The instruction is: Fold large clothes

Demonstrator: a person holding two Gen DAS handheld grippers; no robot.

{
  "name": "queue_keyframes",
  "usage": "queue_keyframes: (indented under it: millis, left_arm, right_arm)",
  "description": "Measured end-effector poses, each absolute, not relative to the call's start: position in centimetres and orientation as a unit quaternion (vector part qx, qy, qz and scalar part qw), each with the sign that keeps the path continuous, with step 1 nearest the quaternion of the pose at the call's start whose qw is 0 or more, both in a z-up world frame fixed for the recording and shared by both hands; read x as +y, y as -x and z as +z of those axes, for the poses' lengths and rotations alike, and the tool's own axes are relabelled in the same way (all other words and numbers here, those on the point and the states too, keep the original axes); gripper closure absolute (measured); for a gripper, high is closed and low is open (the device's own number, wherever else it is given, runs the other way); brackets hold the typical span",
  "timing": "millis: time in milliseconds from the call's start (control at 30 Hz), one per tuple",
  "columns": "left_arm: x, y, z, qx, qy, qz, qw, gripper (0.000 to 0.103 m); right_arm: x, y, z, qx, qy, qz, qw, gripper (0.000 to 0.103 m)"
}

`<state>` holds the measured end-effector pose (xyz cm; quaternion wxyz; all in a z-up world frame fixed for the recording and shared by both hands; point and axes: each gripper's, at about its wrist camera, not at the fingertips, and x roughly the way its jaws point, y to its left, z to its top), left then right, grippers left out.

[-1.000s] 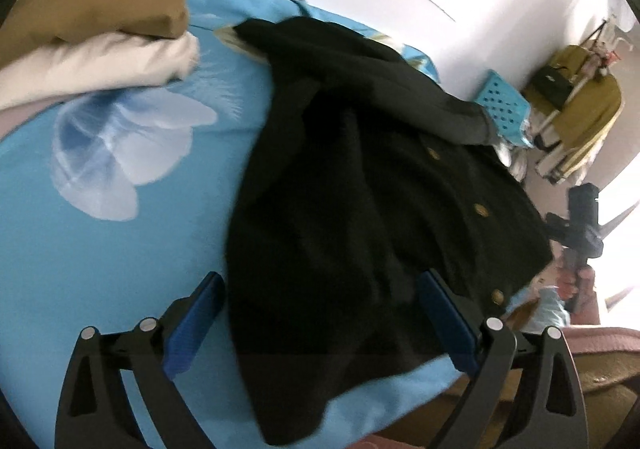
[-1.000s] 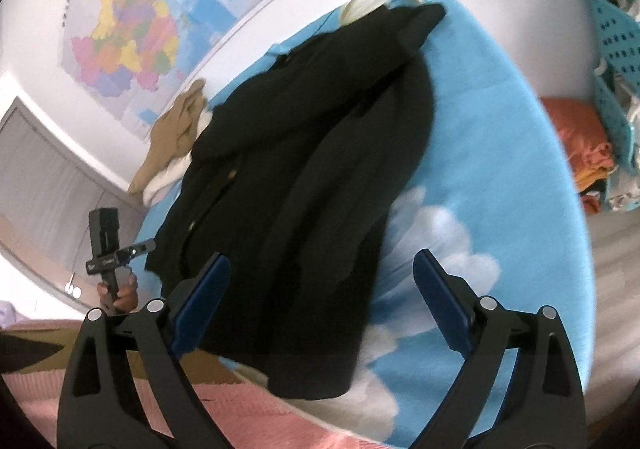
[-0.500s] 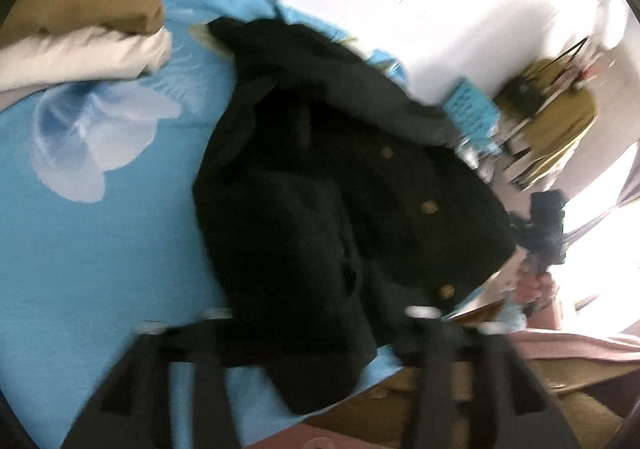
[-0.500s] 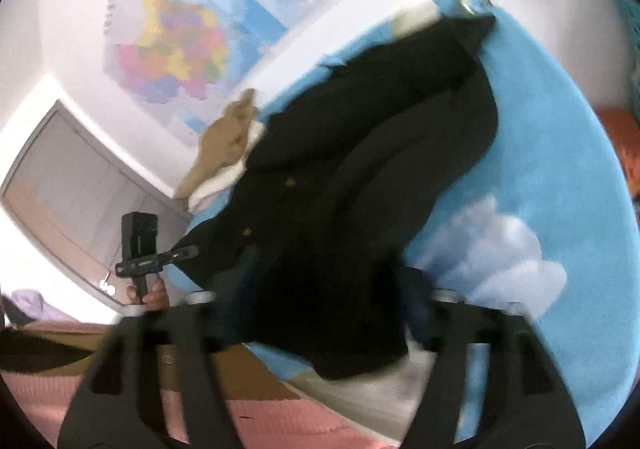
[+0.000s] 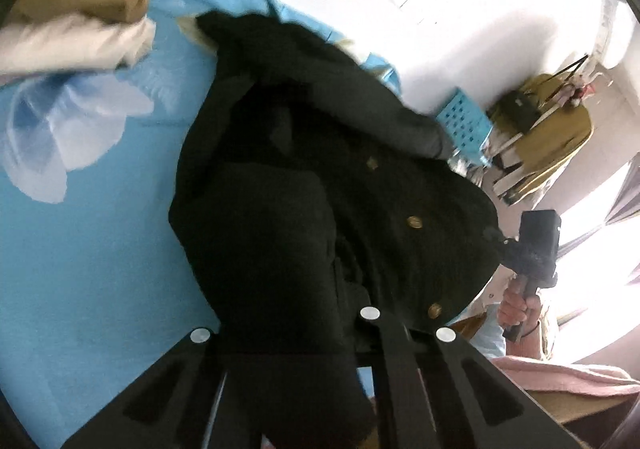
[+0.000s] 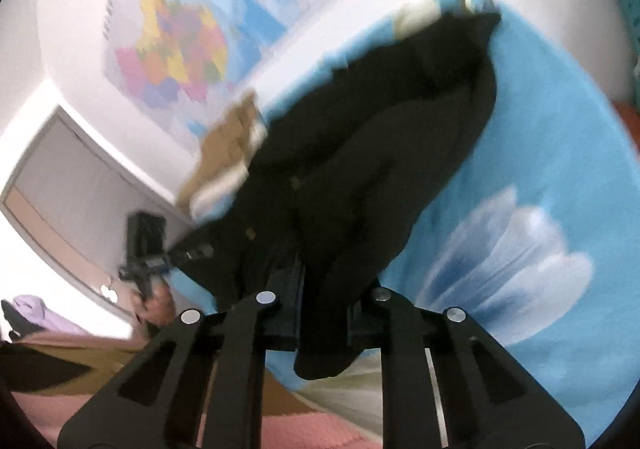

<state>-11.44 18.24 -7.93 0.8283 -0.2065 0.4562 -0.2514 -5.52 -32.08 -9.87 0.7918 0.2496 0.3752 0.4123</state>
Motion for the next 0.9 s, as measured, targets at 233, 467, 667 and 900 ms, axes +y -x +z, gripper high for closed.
queue_keyframes:
  millis: [233,467,667,900]
  left_arm:
    - [19.4,14.5,-3.5,0.387,0.241,-0.293,0.84,0.1]
    - [19.0,13.4,-8.7,0.463,0.244,-0.285,0.803,0.087]
    - [18.5,13.3,-10.1,0.467,0.254,-0.284,0.798,0.099]
    - [19.6,13.1,-6.9,0.421,0.275,-0.283,0.817,0.1]
  right_arm:
    - [-35.5,9.5,-4.0,0.27,-0.253,0.428,0.825,0.09]
    - [-35.2,8.0,-9.1,0.341,-0.28,0.403,0.802,0.089]
    - [-36.2,8.4,-10.3,0.341,-0.306,0.405,0.792,0.089]
    - [-36.5,7.4,-7.7,0.317,-0.321,0.414,0.79,0.089]
